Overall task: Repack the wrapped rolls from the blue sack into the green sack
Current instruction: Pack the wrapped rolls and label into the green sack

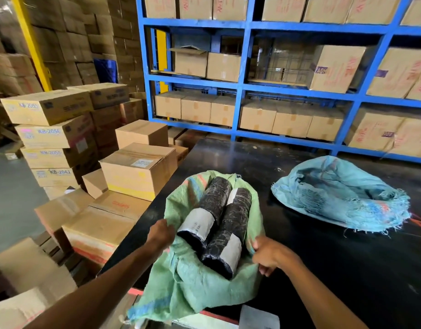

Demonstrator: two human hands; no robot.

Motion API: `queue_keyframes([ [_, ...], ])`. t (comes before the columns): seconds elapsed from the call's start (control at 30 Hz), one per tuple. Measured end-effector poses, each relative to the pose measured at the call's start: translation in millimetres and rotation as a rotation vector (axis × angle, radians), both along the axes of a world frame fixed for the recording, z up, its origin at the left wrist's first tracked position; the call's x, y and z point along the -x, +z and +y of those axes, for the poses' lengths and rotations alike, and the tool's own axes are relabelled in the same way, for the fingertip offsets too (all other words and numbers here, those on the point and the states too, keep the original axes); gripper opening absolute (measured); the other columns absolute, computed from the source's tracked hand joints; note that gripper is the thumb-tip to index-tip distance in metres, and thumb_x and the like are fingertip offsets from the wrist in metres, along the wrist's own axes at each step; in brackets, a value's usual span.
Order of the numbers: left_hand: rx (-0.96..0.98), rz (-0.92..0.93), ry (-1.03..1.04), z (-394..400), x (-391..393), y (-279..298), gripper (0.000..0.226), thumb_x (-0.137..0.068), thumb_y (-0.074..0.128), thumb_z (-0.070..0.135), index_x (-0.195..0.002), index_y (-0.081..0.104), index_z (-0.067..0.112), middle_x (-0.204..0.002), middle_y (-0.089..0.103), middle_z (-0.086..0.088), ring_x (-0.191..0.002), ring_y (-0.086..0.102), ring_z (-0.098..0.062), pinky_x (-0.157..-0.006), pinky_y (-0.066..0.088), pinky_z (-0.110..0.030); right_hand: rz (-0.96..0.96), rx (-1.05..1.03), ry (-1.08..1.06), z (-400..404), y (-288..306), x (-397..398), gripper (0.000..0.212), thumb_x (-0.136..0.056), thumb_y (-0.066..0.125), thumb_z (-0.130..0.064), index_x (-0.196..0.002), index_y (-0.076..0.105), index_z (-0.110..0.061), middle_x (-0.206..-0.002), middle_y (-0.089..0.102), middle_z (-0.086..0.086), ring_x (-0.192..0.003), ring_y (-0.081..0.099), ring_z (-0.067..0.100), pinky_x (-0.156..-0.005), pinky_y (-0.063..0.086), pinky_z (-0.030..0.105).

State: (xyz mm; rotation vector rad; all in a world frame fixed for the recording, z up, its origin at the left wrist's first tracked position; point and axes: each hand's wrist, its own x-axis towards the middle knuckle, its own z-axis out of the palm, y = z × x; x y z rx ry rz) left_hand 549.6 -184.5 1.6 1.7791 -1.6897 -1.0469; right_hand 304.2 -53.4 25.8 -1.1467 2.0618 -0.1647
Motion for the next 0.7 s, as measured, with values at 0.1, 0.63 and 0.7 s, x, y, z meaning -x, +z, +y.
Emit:
queue_keyframes([
  [0.1, 0.092, -0.161, -0.014, -25, 9, 4, 0.026, -0.090, 0.044, 0.015, -0.104, 0.059, -0.001, -0.107, 0.062, -0.022, -0.092, 0.058, -0.035, -0.071, 0.041, -0.033, -0.135, -0.045, 0.046, 5, -5, -26, 0.008, -0.086, 0.047, 0.001, -0.091, 0.046, -0.004, -0.058, 0.059, 0.010, -0.047, 0.055, 0.017, -0.046, 0.051, 0.028],
  [0.63, -0.274, 0.199, 0.151, 61, -42, -47, 0.067, -0.071, 0.070, 0.060, -0.117, 0.047, 0.018, -0.111, 0.061, -0.003, -0.098, 0.062, -0.024, -0.082, 0.055, -0.040, 0.157, 0.515, -0.190, -84, -19, 84, 0.009, -0.086, 0.061, -0.012, -0.085, 0.069, -0.007, -0.080, 0.065, 0.013, -0.065, 0.063, 0.024, -0.059, 0.044, 0.025],
  [0.7, -0.382, 0.319, 0.229, 66, -38, -52, 0.070, -0.066, 0.073, 0.061, -0.113, 0.049, 0.016, -0.109, 0.064, -0.007, -0.094, 0.064, -0.025, -0.069, 0.059, -0.039, 0.325, 0.530, -0.291, -103, -31, 113, 0.033, -0.080, 0.064, -0.025, -0.104, 0.064, -0.003, -0.105, 0.066, 0.020, -0.095, 0.063, 0.034, -0.078, 0.049, 0.033],
])
